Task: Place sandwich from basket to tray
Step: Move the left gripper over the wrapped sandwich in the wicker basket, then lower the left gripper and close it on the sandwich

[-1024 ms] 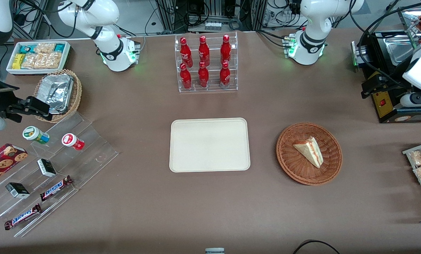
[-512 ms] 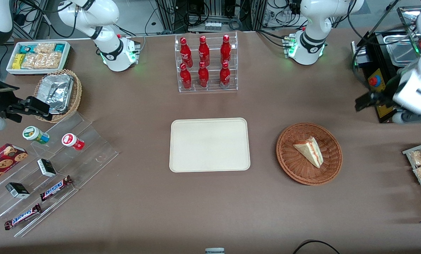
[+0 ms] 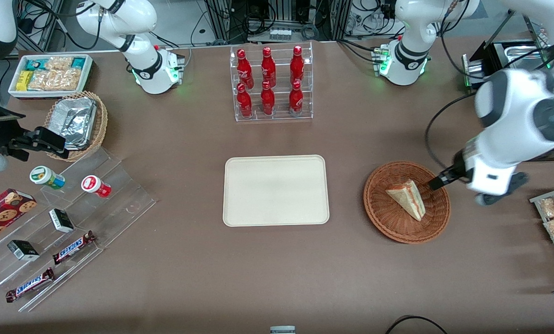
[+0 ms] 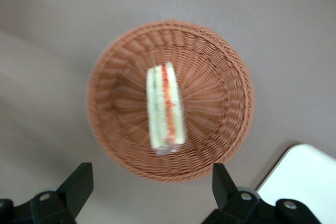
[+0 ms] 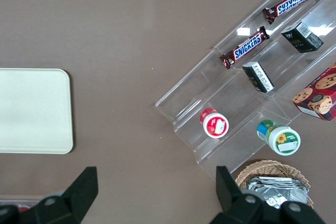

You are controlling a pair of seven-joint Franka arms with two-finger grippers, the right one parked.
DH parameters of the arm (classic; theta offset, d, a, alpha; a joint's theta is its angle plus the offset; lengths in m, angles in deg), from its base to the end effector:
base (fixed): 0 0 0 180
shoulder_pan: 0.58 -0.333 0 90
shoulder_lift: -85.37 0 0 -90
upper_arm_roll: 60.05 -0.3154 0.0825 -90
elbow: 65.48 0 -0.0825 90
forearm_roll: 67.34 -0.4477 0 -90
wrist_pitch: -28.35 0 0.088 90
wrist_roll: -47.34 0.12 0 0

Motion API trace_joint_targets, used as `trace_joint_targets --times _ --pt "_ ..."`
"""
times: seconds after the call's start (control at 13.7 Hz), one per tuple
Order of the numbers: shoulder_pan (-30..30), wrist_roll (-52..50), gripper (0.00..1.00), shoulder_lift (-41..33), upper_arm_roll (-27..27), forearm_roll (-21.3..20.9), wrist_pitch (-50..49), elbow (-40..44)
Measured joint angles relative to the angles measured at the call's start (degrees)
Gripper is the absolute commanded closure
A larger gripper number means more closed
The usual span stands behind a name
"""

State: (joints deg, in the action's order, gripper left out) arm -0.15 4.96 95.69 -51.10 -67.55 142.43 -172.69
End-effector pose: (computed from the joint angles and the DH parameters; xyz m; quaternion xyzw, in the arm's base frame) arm 0.6451 -0.1036 0.3710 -0.9583 -0.2839 0.0315 0.0016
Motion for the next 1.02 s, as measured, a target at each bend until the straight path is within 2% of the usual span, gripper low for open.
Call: trace_joint_targets --times 0.37,0.8,1.02 --pt "2.56 -9.78 0.0 2.97 0.06 -5.94 8.7 -6.97" --pt "2.41 -10.44 0.0 3.03 -0.22 -6.13 19.93 -15.62" --pt "2.25 -10.5 0.07 3.21 -0.38 -6.13 22.17 -17.74"
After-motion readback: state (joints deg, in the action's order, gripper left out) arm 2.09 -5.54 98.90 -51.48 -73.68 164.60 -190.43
